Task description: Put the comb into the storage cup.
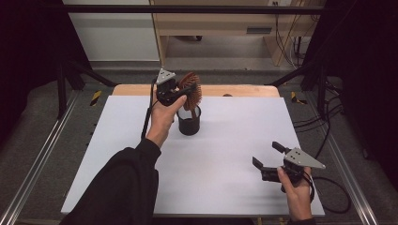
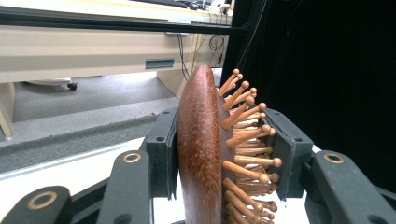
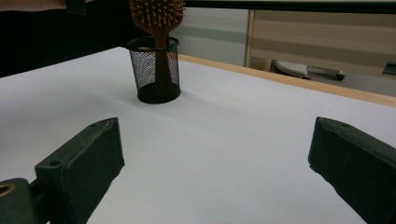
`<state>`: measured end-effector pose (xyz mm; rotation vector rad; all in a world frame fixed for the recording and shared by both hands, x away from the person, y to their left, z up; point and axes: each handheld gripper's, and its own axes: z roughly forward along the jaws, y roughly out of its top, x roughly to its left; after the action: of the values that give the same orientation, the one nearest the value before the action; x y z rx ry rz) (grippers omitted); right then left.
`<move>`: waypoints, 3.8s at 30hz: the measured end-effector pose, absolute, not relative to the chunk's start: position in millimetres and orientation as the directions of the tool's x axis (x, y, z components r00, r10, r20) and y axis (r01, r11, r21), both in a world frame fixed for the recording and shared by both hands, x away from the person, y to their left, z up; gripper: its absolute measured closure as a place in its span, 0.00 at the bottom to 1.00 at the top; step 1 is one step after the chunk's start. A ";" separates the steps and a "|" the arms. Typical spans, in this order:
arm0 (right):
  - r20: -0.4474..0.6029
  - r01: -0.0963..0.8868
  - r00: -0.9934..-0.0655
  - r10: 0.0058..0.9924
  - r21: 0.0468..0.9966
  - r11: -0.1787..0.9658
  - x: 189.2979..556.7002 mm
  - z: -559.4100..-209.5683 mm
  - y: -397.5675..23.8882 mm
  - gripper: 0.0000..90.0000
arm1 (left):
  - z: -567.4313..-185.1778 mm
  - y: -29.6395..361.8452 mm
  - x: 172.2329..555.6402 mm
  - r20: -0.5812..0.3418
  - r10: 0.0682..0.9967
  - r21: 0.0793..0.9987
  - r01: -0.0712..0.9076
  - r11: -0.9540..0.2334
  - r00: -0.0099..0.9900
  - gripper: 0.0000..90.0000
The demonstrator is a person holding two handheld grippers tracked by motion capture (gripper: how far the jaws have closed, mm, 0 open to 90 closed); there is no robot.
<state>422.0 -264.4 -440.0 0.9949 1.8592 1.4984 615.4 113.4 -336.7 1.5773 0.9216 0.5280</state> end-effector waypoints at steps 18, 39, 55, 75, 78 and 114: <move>0.029 0.207 -0.581 0.813 0.972 0.113 422.5 -440.9 -263.1 0.04 | -341.9 134.0 622.7 -0.186 0.781 0.958 0.286 0.010 0.596 0.54; 0.026 0.210 -0.583 0.812 0.970 0.119 422.9 -441.9 -262.2 0.04 | -348.8 151.7 630.4 -0.231 0.776 0.949 0.311 0.047 0.587 0.52; 0.028 0.215 -0.584 0.811 0.969 0.121 423.3 -442.7 -261.6 0.04 | -354.9 166.6 635.7 -0.251 0.779 0.941 0.334 0.056 0.575 0.50; 0.028 0.218 -0.586 0.810 0.968 0.124 423.7 -443.4 -261.0 0.04 | -362.6 178.3 638.2 -0.276 0.792 0.931 0.355 0.081 0.544 0.46; 0.027 0.218 -0.587 0.809 0.968 0.125 423.8 -443.5 -261.0 0.04 | -362.4 178.6 638.1 -0.276 0.793 0.931 0.356 0.080 0.544 0.46; 0.033 0.225 -0.597 0.801 0.966 0.128 423.8 -444.1 -259.5 0.04 | -360.0 177.8 634.7 -0.219 0.817 0.944 0.328 0.039 0.533 0.35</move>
<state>423.8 -259.5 -444.1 0.9866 1.9055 1.4897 634.7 177.8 -360.0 1.5450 1.0157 0.4981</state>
